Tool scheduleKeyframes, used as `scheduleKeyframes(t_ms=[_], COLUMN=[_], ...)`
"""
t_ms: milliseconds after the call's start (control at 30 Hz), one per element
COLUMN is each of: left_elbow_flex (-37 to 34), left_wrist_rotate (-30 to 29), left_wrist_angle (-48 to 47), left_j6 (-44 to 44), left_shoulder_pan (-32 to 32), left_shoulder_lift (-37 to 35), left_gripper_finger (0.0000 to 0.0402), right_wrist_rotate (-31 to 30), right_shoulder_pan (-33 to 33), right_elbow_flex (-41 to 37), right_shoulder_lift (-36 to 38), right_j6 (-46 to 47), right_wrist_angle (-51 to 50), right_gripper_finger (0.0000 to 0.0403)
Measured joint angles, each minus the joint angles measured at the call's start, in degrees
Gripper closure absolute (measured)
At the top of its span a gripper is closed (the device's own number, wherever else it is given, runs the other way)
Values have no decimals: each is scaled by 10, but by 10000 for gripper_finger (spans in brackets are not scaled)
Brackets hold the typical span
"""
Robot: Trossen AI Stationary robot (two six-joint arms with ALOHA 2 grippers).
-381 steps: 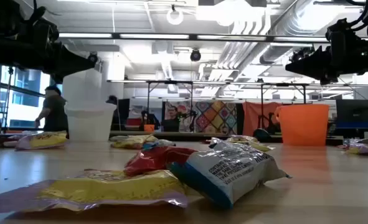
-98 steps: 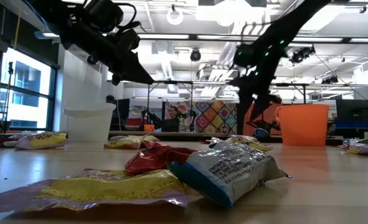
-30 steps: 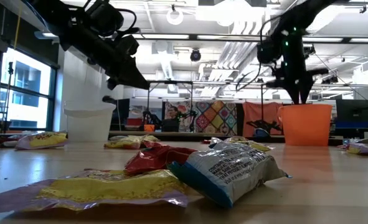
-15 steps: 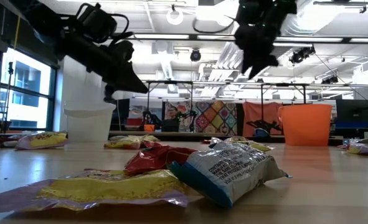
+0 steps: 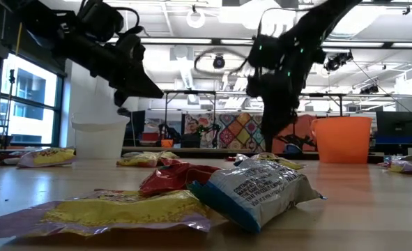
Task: Sort candy
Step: Put the red candy into the purple bucket
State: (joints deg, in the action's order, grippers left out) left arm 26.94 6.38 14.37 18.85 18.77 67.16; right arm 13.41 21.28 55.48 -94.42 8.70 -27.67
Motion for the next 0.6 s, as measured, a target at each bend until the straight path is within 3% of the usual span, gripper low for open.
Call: scheduleKeyframes(t_ms=[200,367,467,600], left_elbow_flex=[0,0,0,0], left_wrist_rotate=[-20,-12,15,50], left_wrist_angle=[-16,-9,-10,-7], left_j6=[7,34,62,102], left_shoulder_pan=[-22,-31,-31,-31], left_shoulder_lift=[0,-6,-11,-15], left_gripper_finger=[401,401,401,401], right_wrist_rotate=[-18,-8,-5,15], right_shoulder_pan=[-4,-3,-2,-3], right_elbow_flex=[0,2,1,-2], right_shoulder_lift=[-67,-80,-74,-57], right_j6=[-14,-15,-5,8], right_wrist_angle=[-3,-3,-5,-16], right_gripper_finger=[212,223,261,345])
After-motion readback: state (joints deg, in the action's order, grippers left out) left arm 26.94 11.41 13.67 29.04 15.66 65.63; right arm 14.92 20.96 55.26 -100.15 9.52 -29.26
